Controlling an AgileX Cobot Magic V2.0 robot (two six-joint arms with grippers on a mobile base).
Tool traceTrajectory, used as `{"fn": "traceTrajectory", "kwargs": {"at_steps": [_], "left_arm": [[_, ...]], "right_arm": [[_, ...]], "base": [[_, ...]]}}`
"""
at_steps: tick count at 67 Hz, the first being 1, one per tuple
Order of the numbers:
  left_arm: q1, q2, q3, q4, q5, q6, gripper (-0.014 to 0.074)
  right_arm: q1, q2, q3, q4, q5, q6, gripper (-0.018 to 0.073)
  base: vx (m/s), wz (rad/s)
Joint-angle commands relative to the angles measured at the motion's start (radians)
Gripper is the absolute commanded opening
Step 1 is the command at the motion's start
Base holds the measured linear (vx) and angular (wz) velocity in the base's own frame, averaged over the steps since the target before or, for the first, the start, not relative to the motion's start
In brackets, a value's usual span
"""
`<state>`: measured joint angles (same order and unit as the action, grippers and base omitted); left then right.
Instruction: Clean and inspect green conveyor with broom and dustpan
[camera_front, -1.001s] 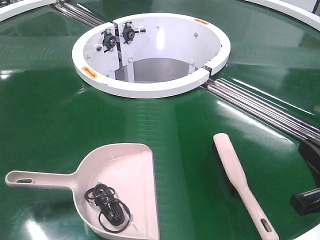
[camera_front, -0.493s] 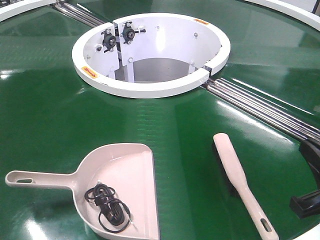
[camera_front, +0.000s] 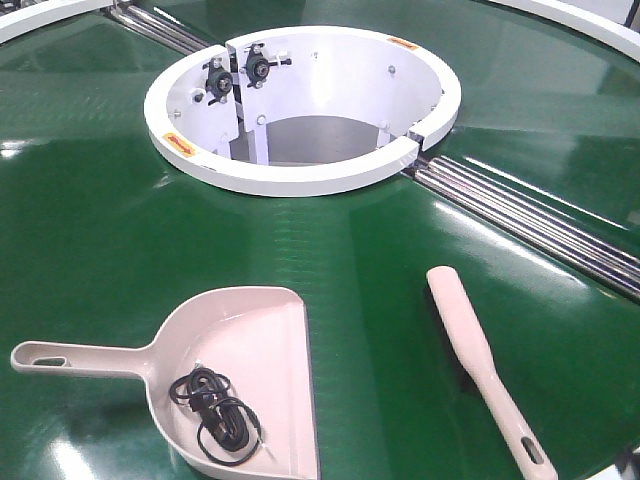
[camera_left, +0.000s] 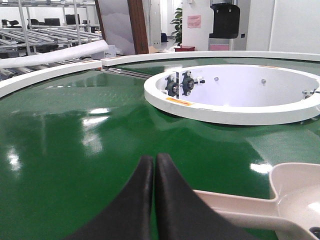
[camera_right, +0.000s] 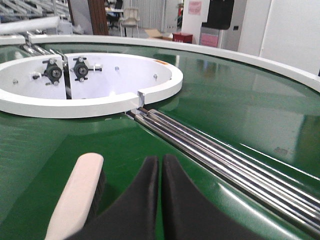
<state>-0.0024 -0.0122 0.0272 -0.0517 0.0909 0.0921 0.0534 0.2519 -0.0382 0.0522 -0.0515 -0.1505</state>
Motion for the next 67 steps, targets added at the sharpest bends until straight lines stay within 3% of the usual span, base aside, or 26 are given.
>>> {"fn": "traceTrajectory", "kwargs": {"at_steps": [1, 11, 67], "left_arm": [[0.001, -0.015, 0.024, -0.009, -0.077, -0.008, -0.0022], [0.001, -0.015, 0.024, -0.009, -0.077, -0.008, -0.0022], [0.001, -0.014, 0.024, -0.009, -0.077, -0.008, -0.0022]], "right_arm": [[-0.008, -0.093, 0.045, 0.002, -0.098, 0.010, -0.0010], [-0.010, -0.282, 0.079, -0.002, 0.019, 0.005, -0.0010], [-0.009, -0.272, 0.078, 0.002, -0.035, 0.008, -0.0010]], "base": [[0.00, 0.00], [0.00, 0.00], [0.00, 0.00]]}}
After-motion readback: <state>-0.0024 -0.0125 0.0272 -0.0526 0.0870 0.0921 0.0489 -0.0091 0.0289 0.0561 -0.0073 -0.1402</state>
